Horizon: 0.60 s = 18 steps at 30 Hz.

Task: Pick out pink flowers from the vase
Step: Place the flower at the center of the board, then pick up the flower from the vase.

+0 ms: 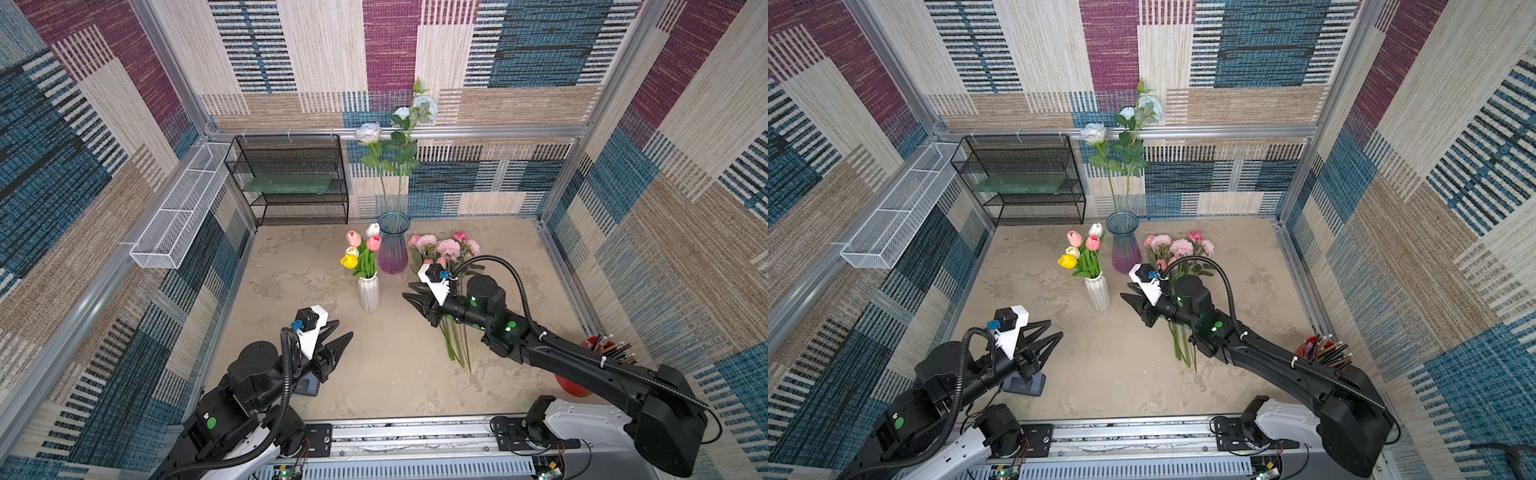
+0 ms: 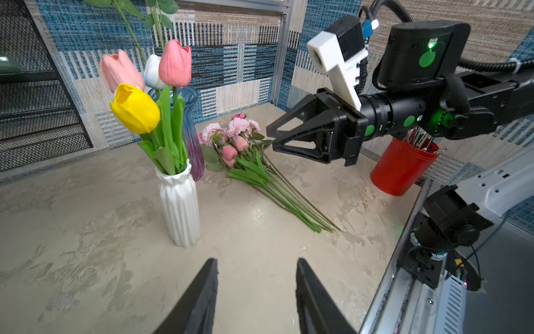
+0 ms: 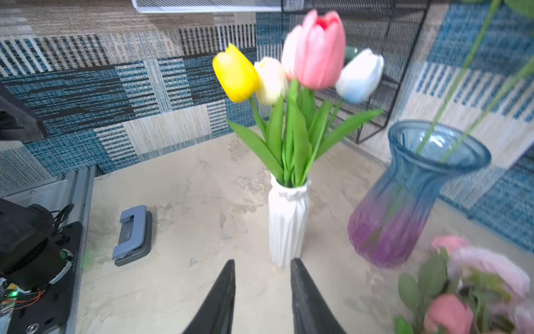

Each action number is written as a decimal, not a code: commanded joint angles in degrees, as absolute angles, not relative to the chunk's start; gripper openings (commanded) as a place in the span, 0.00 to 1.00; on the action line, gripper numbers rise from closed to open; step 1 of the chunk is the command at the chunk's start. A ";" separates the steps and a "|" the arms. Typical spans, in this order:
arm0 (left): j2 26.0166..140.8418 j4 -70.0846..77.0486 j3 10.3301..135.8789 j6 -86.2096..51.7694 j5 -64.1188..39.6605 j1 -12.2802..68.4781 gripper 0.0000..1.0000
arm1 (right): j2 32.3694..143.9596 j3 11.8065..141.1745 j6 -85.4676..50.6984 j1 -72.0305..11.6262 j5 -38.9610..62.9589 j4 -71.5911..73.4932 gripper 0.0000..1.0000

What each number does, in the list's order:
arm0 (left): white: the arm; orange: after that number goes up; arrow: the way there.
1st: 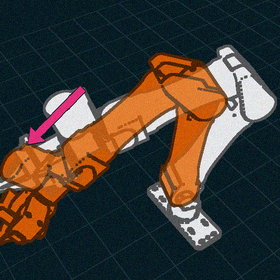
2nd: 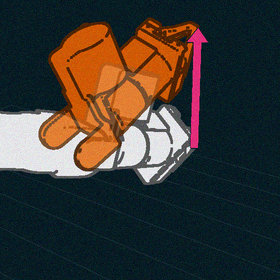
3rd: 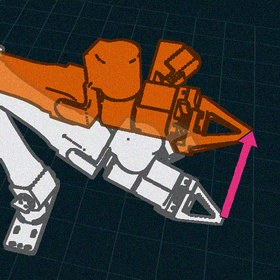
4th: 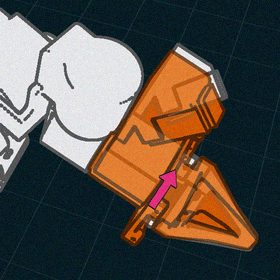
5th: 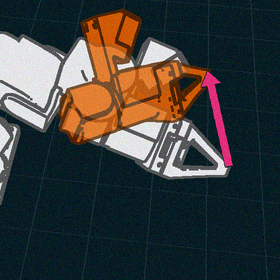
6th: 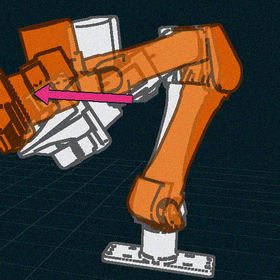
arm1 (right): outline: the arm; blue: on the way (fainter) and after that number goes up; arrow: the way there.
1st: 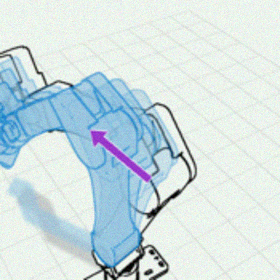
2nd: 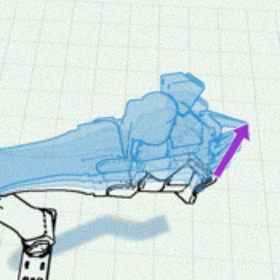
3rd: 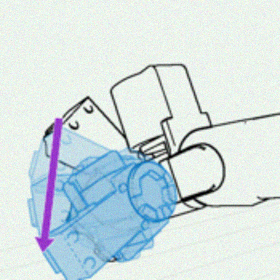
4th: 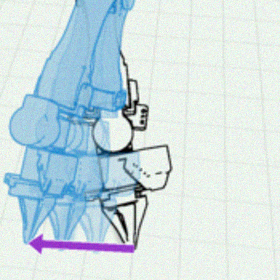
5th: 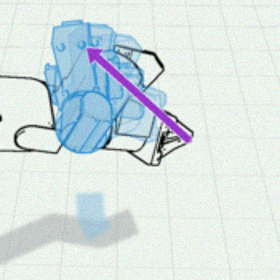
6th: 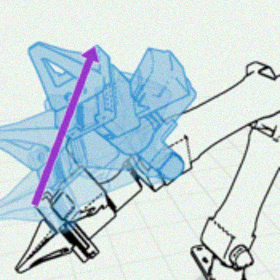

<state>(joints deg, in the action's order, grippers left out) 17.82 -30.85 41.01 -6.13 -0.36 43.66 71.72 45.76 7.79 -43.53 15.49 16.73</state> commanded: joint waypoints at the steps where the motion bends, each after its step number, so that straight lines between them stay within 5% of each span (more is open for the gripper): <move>1: 15.21 -35.61 40.70 -6.60 0.37 43.68 0.47 | 76.82 49.14 13.81 -43.50 17.06 26.22 0.34; 18: 11.87 -34.26 37.95 -5.80 0.06 43.68 0.48 | 93.99 60.91 13.01 -40.02 23.91 36.45 0.26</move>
